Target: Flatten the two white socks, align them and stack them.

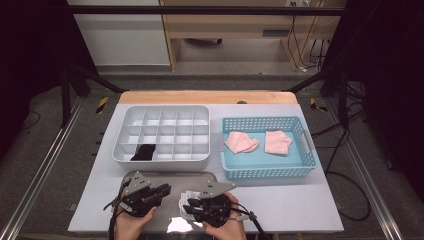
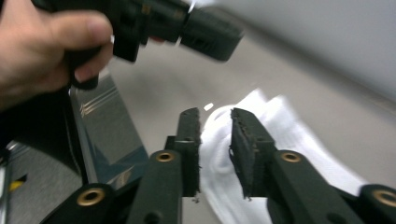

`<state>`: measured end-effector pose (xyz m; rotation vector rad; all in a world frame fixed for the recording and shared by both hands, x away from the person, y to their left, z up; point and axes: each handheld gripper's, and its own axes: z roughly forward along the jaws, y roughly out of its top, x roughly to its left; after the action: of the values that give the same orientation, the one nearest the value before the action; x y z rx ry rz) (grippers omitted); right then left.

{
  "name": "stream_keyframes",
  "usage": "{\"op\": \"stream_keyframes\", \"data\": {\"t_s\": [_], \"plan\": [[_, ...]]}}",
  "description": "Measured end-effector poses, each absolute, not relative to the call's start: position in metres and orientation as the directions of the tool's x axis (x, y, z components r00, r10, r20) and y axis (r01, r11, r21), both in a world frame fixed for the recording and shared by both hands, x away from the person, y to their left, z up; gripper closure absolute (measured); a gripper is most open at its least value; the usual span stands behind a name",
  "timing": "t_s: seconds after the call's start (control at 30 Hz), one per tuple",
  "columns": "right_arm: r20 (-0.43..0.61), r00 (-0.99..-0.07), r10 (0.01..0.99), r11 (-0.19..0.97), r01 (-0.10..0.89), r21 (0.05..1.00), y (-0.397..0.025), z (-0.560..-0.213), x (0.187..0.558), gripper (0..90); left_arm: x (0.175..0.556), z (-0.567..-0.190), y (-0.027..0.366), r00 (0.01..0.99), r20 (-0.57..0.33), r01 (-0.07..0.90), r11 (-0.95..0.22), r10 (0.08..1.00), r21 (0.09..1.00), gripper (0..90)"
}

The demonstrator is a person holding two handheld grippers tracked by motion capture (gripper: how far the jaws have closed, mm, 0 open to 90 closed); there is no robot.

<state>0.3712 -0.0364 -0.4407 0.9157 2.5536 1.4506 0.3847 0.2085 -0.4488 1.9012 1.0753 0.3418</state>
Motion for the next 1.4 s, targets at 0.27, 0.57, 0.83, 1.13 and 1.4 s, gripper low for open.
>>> {"op": "stream_keyframes", "data": {"t_s": [0.27, 0.57, 0.83, 1.13, 1.4], "plan": [[0.216, -0.773, 0.596, 0.38, 0.508, 0.773, -0.044, -0.459, 0.381, 90.0, 0.385, -0.446, 0.211, 0.58, -0.174, 0.539, -0.215, 0.796, 0.815, 80.8], [0.223, -0.792, 0.568, 0.419, 0.511, 0.751, -0.029, -0.468, 0.382, 85.8, 0.383, -0.44, 0.203, 0.608, -0.184, 0.523, -0.216, 0.773, 0.824, 81.5], [0.199, -0.744, 0.638, 0.343, 0.505, 0.792, -0.078, -0.442, 0.377, 88.6, 0.381, -0.435, 0.169, 0.679, -0.185, 0.512, -0.279, 0.71, 0.813, 82.2], [0.232, -0.716, 0.659, 0.338, 0.556, 0.759, -0.096, -0.475, 0.369, 89.0, 0.378, -0.462, 0.143, 0.723, -0.142, 0.533, -0.415, 0.676, 0.738, 84.6], [0.202, -0.703, 0.682, 0.311, 0.528, 0.79, -0.103, -0.462, 0.368, 68.2, 0.375, -0.454, 0.141, 0.722, -0.145, 0.522, -0.396, 0.676, 0.755, 82.5]]}}
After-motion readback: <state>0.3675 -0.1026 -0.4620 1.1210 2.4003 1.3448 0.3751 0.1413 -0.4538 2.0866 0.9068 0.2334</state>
